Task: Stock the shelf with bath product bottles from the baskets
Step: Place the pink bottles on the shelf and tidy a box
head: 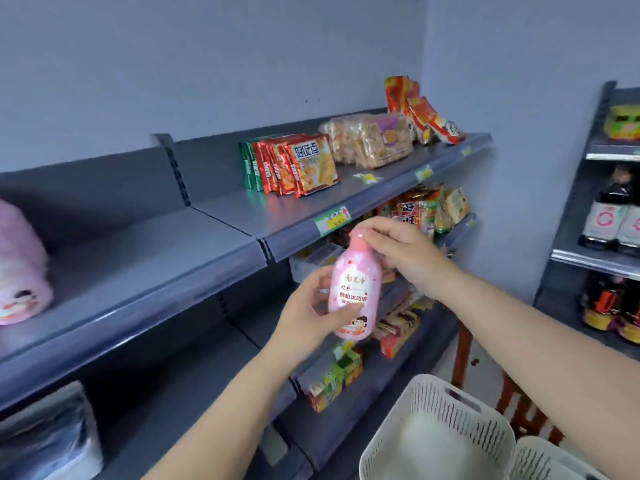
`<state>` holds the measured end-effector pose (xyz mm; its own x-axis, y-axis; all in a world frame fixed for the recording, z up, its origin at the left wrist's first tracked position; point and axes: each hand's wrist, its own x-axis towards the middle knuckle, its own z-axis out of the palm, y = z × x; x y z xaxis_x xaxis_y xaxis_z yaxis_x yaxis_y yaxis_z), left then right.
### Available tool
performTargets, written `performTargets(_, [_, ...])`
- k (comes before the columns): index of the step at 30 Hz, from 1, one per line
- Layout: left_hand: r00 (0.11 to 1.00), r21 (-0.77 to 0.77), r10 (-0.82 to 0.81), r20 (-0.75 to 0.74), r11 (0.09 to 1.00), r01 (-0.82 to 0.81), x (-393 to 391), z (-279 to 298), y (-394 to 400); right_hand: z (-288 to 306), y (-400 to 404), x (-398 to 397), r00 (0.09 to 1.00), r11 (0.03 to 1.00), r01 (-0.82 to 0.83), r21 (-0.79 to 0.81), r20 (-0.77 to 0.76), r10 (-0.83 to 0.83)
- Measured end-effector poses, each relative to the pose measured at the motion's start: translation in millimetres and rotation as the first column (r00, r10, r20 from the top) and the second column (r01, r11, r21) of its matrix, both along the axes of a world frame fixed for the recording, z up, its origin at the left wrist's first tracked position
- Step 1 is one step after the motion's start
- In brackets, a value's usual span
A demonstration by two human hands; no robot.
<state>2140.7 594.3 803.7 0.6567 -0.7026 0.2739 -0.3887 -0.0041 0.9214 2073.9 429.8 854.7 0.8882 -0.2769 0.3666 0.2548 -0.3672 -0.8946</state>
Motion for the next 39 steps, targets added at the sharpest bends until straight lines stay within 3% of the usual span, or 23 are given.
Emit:
performTargets(7, [0.955, -0.114, 0.290, 0.066, 0.953, -0.282, 26, 40, 82, 46, 82, 63, 0.968, 0.977, -0.213, -0.005, 0.132, 0.212])
performTargets(12, [0.853, -0.206, 0.509, 0.116, 0.852, -0.480, 38, 64, 136, 70, 140, 97, 0.921, 0.939, -0.339, -0.059, 0.180, 0.344])
performTargets(17, [0.734, -0.271, 0.671, 0.106, 0.730, -0.628, 51, 77, 190, 72, 192, 124, 0.886, 0.891, -0.427, -0.156, 0.124, 0.446])
performTargets(26, [0.590, -0.228, 0.798, 0.121, 0.601, -0.766, 70, 88, 261, 78, 267, 161, 0.842, 0.835, -0.501, -0.227, 0.097, 0.531])
performTargets(39, [0.555, -0.113, 0.811, 0.185, 0.579, -0.808, 99, 68, 298, 55, 305, 190, 0.840, 0.805, -0.515, -0.293, 0.013, 0.542])
